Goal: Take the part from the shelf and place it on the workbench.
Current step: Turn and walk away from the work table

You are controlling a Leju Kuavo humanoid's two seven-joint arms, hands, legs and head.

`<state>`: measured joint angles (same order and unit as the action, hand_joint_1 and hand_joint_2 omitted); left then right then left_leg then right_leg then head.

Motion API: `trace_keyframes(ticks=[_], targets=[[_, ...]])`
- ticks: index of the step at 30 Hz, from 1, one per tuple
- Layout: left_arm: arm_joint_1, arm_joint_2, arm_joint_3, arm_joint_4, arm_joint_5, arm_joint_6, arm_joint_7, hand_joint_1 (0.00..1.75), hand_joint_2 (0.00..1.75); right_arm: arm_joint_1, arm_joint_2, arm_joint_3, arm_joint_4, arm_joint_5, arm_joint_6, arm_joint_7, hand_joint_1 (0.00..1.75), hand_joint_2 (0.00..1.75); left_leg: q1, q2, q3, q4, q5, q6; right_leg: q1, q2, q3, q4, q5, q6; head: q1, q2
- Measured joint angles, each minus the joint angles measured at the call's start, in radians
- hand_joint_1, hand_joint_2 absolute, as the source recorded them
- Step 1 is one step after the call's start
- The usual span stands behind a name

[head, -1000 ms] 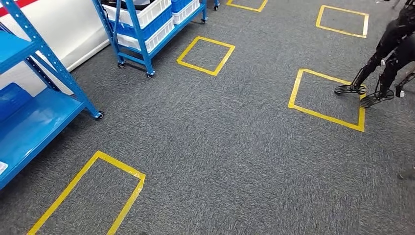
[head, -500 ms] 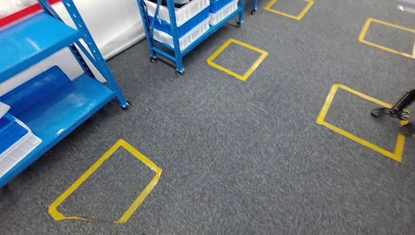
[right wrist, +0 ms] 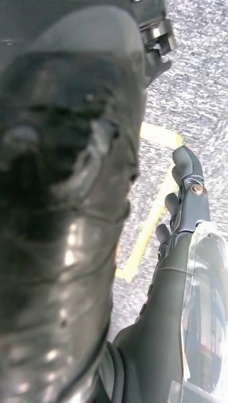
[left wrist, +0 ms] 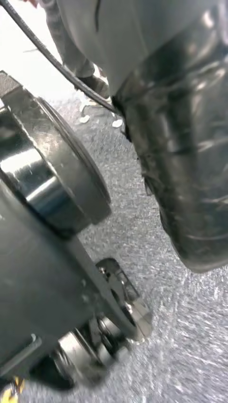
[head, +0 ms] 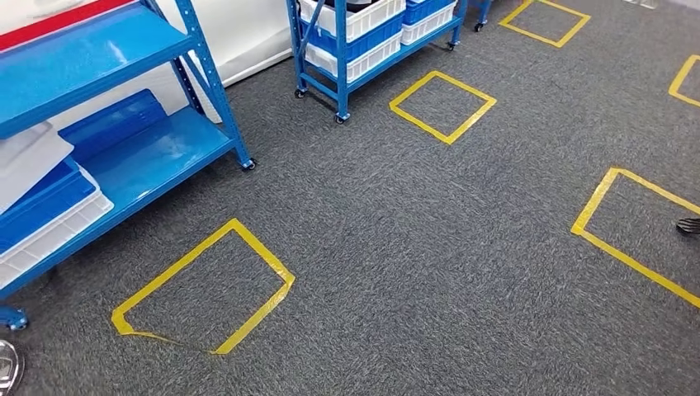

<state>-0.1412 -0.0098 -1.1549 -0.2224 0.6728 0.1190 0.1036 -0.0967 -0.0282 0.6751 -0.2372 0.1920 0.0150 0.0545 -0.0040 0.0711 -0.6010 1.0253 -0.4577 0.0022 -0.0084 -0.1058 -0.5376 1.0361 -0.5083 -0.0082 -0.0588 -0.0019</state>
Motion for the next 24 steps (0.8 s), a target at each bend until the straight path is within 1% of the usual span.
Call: trace_keyframes(ticks=[1, 2, 3, 4, 5, 6, 7, 8, 9, 10, 11, 12, 13, 14, 15, 16, 17, 18, 19, 20, 21, 22, 23, 24], targets=[[0.0, -0.003, 0.0, 0.0, 0.0, 0.003, 0.001, 0.0, 0.0, -0.001, 0.0, 0.0, 0.0, 0.0, 0.0, 0.0, 0.0, 0.0, -0.003, -0.013, 0.0, -0.002, 0.0, 0.006, 0.001, -0.009, 0.004, -0.002, -0.003, 0.006, 0.0, 0.0], [0.0, -0.006, 0.0, -0.001, -0.001, 0.005, 0.003, 0.0, 0.0, -0.003, 0.0, 0.0, 0.0, 0.0, 0.0, 0.0, 0.0, 0.0, -0.001, -0.025, 0.002, -0.006, 0.001, 0.012, 0.0, -0.017, 0.008, -0.004, -0.006, 0.012, 0.0, 0.0], [0.002, -0.008, 0.0, -0.001, -0.001, 0.007, 0.004, 0.0, 0.0, -0.005, 0.0, 0.001, -0.001, 0.0, 0.0, 0.001, 0.0, 0.0, 0.0, -0.036, 0.007, -0.012, 0.003, 0.017, -0.002, -0.009, 0.011, 0.001, -0.013, 0.018, 0.002, 0.0], [0.002, -0.01, -0.001, -0.001, -0.001, 0.008, 0.005, 0.0, 0.0, -0.006, 0.0, 0.001, -0.001, 0.0, 0.0, 0.001, 0.0, 0.0, 0.003, -0.047, 0.012, -0.018, 0.005, 0.022, -0.004, 0.011, 0.006, 0.019, -0.027, 0.023, 0.005, 0.0], [0.001, -0.013, -0.001, -0.001, -0.001, 0.008, 0.006, 0.0, 0.0, -0.006, 0.0, 0.001, -0.001, 0.0, 0.0, 0.002, 0.0, 0.0, 0.006, -0.058, 0.017, -0.023, 0.007, 0.028, -0.006, 0.038, -0.01, 0.058, -0.05, 0.027, 0.008, 0.0], [-0.001, -0.015, -0.001, -0.001, -0.002, 0.009, 0.006, 0.0, 0.0, -0.005, 0.0, 0.001, -0.001, -0.001, 0.0, 0.003, 0.0, 0.0, 0.005, -0.07, 0.019, -0.024, 0.008, 0.032, -0.008, 0.069, -0.037, 0.118, -0.08, 0.029, 0.011, 0.0], [-0.003, -0.018, -0.001, -0.002, -0.003, 0.009, 0.006, 0.0, 0.0, -0.003, 0.0, 0.002, -0.001, -0.001, 0.001, 0.005, 0.0, 0.0, 0.005, -0.083, 0.019, -0.024, 0.008, 0.036, -0.008, 0.086, -0.072, 0.184, -0.108, 0.03, 0.012, 0.0], [-0.003, -0.02, -0.001, -0.002, -0.005, 0.009, 0.006, 0.0, 0.0, -0.001, 0.0, 0.003, -0.001, -0.001, 0.001, 0.007, 0.0, 0.0, 0.005, -0.098, 0.019, -0.023, 0.008, 0.04, -0.008, 0.094, -0.104, 0.239, -0.124, 0.03, 0.013, 0.0], [-0.003, -0.021, -0.001, -0.002, -0.008, 0.008, 0.006, 0.0, 0.0, 0.001, 0.0, 0.005, -0.001, -0.001, 0.001, 0.01, 0.0, 0.0, 0.004, -0.113, 0.021, -0.023, 0.007, 0.04, -0.008, 0.098, -0.125, 0.267, -0.122, 0.03, 0.013, 0.0], [-0.002, -0.022, -0.001, -0.002, -0.01, 0.006, 0.007, 0.0, 0.0, 0.002, 0.0, 0.007, -0.001, -0.001, 0.001, 0.012, 0.0, 0.0, 0.004, -0.13, 0.023, -0.022, 0.006, 0.039, -0.009, 0.1, -0.126, 0.254, -0.098, 0.029, 0.013, 0.0], [-0.001, -0.022, -0.001, -0.003, -0.012, 0.002, 0.006, 0.0, 0.0, 0.003, -0.001, 0.008, -0.001, -0.003, 0.0, 0.015, 0.0, 0.0, 0.005, -0.146, 0.025, -0.02, 0.004, 0.037, -0.01, 0.106, -0.111, 0.207, -0.058, 0.028, 0.013, 0.0], [0.0, -0.022, -0.001, -0.003, -0.013, -0.003, 0.006, 0.0, 0.0, 0.002, -0.002, 0.009, -0.001, -0.005, -0.002, 0.018, 0.0, 0.0, 0.006, -0.162, 0.027, -0.017, 0.002, 0.034, -0.011, 0.122, -0.087, 0.14, -0.017, 0.026, 0.013, 0.0], [-0.001, -0.022, -0.001, -0.004, -0.015, -0.008, 0.006, 0.0, 0.0, 0.002, -0.003, 0.009, -0.001, -0.008, -0.004, 0.022, 0.0, 0.0, 0.006, -0.175, 0.025, -0.012, -0.001, 0.03, -0.014, 0.148, -0.063, 0.077, 0.011, 0.023, 0.013, 0.0], [-0.003, -0.021, -0.001, -0.004, -0.017, -0.013, 0.006, 0.0, 0.0, 0.002, -0.004, 0.01, 0.0, -0.012, -0.006, 0.025, 0.0, 0.0, 0.006, -0.187, 0.022, -0.008, -0.003, 0.024, -0.015, 0.171, -0.047, 0.036, 0.027, 0.021, 0.013, 0.0], [-0.004, -0.019, -0.001, -0.005, -0.019, -0.017, 0.006, 0.0, 0.0, 0.0, -0.005, 0.011, 0.0, -0.015, -0.009, 0.027, 0.0, 0.0, 0.008, -0.197, 0.017, -0.006, -0.004, 0.018, -0.014, 0.186, -0.04, 0.017, 0.029, 0.018, 0.014, 0.0], [-0.003, -0.015, -0.002, -0.005, -0.022, -0.021, 0.006, 0.0, 0.0, -0.002, -0.005, 0.013, 0.0, -0.018, -0.012, 0.029, 0.0, 0.0, 0.009, -0.208, 0.013, -0.006, -0.003, 0.012, -0.013, 0.189, -0.037, 0.014, 0.027, 0.014, 0.014, 0.0], [-0.002, -0.009, -0.003, -0.005, -0.024, -0.026, 0.005, 0.0, 0.0, -0.004, -0.005, 0.015, 0.0, -0.02, -0.014, 0.029, 0.0, 0.0, 0.011, -0.217, 0.011, -0.008, -0.002, 0.005, -0.013, 0.177, -0.034, 0.011, 0.028, 0.008, 0.015, 0.0], [0.0, -0.003, -0.005, -0.005, -0.026, -0.03, 0.004, 0.0, 0.0, -0.006, -0.006, 0.017, 0.0, -0.021, -0.016, 0.03, 0.0, 0.0, 0.011, -0.207, 0.008, -0.004, -0.005, -0.001, -0.013, 0.165, -0.03, 0.006, 0.03, 0.001, 0.015, 0.0], [0.0, 0.002, -0.006, -0.006, -0.026, -0.033, 0.003, 0.0, 0.0, -0.005, -0.006, 0.018, 0.0, -0.023, -0.016, 0.03, 0.0, 0.0, 0.01, -0.184, -0.001, 0.012, -0.016, -0.006, -0.014, 0.152, -0.026, 0.001, 0.032, -0.006, 0.012, 0.0], [-0.001, 0.006, -0.007, -0.006, -0.027, -0.036, 0.002, 0.0, 0.0, -0.004, -0.007, 0.019, 0.0, -0.026, -0.017, 0.031, 0.0, 0.0, 0.009, -0.152, -0.019, 0.048, -0.037, -0.01, -0.014, 0.138, -0.022, -0.004, 0.033, -0.012, 0.01, 0.0], [-0.003, 0.007, -0.008, -0.007, -0.027, -0.039, 0.0, 0.0, 0.0, -0.002, -0.008, 0.019, 0.001, -0.028, -0.017, 0.031, 0.0, 0.0, 0.008, -0.117, -0.045, 0.103, -0.064, -0.013, -0.012, 0.123, -0.02, -0.006, 0.032, -0.017, 0.007, 0.0], [-0.005, 0.009, -0.009, -0.007, -0.027, -0.041, 0.0, 0.0, 0.0, -0.001, -0.008, 0.019, 0.001, -0.031, -0.017, 0.031, 0.0, 0.0, 0.009, -0.098, -0.078, 0.165, -0.093, -0.016, -0.01, 0.108, -0.018, -0.007, 0.03, -0.02, 0.006, 0.0], [-0.006, 0.01, -0.009, -0.007, -0.027, -0.043, -0.001, 0.0, 0.0, 0.001, -0.008, 0.02, 0.001, -0.032, -0.017, 0.032, 0.0, 0.0, 0.01, -0.088, -0.109, 0.222, -0.113, -0.018, -0.008, 0.093, -0.017, -0.006, 0.028, -0.022, 0.006, 0.0], [-0.006, 0.011, -0.009, -0.007, -0.027, -0.044, -0.002, 0.0, 0.0, 0.001, -0.008, 0.021, 0.002, -0.033, -0.017, 0.032, 0.0, 0.0, 0.011, -0.084, -0.128, 0.255, -0.117, -0.02, -0.007, 0.078, -0.016, -0.006, 0.025, -0.023, 0.006, 0.0]])
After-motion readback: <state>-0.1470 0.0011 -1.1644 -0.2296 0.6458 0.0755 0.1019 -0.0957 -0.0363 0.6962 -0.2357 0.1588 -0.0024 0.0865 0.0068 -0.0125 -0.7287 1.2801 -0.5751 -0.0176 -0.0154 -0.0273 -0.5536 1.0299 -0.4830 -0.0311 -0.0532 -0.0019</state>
